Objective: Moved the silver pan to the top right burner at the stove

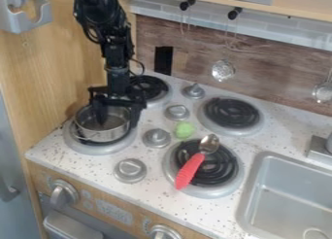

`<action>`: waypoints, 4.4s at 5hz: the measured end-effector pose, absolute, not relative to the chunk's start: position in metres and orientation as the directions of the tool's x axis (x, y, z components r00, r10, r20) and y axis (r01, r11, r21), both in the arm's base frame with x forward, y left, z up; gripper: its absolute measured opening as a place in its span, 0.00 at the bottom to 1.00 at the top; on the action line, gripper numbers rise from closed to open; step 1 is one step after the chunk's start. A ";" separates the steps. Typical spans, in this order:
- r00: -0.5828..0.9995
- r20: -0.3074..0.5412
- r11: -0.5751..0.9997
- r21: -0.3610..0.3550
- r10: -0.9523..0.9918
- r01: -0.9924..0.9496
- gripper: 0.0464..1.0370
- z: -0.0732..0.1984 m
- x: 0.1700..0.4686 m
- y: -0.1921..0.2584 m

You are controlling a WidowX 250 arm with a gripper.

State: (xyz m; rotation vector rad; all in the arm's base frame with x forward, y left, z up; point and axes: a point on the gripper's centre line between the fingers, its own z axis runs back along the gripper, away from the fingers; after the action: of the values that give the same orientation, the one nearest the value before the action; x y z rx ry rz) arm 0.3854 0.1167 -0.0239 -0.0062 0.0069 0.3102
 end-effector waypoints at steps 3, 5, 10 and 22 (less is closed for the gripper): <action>0.980 0.011 0.980 0.004 0.198 -0.198 0.11 -0.026 0.380 0.084; 0.992 0.100 0.996 -0.054 0.072 -0.067 0.01 0.002 0.387 0.034; 0.924 0.311 0.971 -0.015 -0.224 0.240 0.01 0.017 0.484 -0.093; 0.991 0.127 0.999 -0.019 0.049 -0.047 0.96 0.027 0.406 -0.020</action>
State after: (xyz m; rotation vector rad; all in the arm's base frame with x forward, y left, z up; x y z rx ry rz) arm 0.4058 -0.0203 0.0274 -0.0155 -0.1281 0.0485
